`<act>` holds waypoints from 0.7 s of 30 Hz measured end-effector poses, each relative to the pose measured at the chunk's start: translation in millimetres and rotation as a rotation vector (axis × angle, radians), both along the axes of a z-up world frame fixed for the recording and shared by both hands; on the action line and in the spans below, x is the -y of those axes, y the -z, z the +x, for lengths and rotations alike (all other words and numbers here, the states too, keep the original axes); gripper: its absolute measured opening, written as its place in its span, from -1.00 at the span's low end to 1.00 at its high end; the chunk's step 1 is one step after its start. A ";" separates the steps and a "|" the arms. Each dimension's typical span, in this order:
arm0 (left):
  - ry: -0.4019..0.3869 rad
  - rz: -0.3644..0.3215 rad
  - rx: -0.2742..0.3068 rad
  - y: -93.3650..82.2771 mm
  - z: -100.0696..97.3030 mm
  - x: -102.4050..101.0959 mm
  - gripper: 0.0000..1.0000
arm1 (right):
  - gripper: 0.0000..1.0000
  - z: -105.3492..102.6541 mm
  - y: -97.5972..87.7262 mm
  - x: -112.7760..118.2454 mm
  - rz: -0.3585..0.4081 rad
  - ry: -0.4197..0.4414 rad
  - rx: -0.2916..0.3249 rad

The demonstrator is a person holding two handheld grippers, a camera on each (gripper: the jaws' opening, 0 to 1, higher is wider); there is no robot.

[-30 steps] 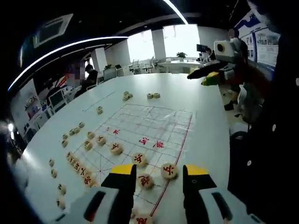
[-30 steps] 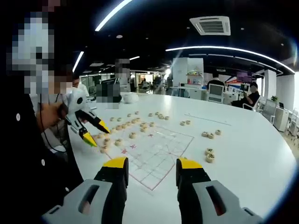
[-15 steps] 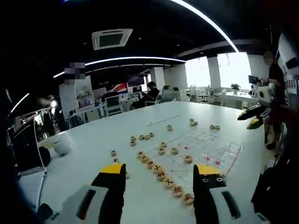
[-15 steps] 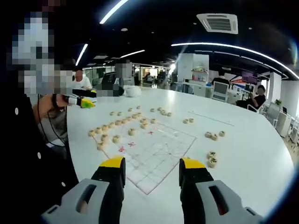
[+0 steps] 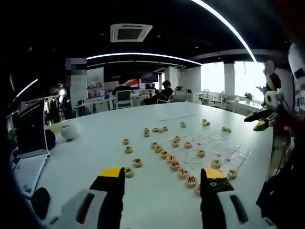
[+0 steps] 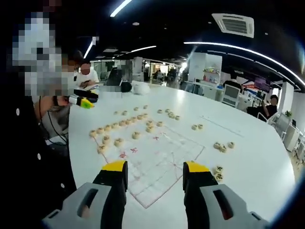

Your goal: Pick up the chess pieces one by one and place each piece onto its starting position on the chessboard, setting the pieces on their correct points until all the chess pieces are arranged in the starting layout

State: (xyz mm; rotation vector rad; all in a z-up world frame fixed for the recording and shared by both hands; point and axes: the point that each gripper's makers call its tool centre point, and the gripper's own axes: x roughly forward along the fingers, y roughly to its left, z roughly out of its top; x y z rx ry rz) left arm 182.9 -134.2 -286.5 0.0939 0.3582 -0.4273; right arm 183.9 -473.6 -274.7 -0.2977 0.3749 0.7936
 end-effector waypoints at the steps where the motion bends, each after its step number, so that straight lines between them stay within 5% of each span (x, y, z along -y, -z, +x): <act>1: -0.001 0.000 0.000 0.2 0.0 -1.2 0.31 | -0.06 2.3 -2.1 -3.4 -0.007 -0.013 0.000; 11: -0.013 0.007 0.007 -3.7 -14.6 -17.3 0.33 | -0.07 24.9 -27.7 -33.5 -0.137 -0.165 0.044; 16: 0.001 0.009 0.016 -21.5 -18.5 -24.4 0.34 | -0.06 32.6 -43.8 -4.9 -0.227 -0.157 0.053; 21: 0.052 0.014 -0.029 -43.2 -13.7 -30.2 0.34 | -0.05 37.0 -52.1 36.0 -0.316 -0.142 -0.001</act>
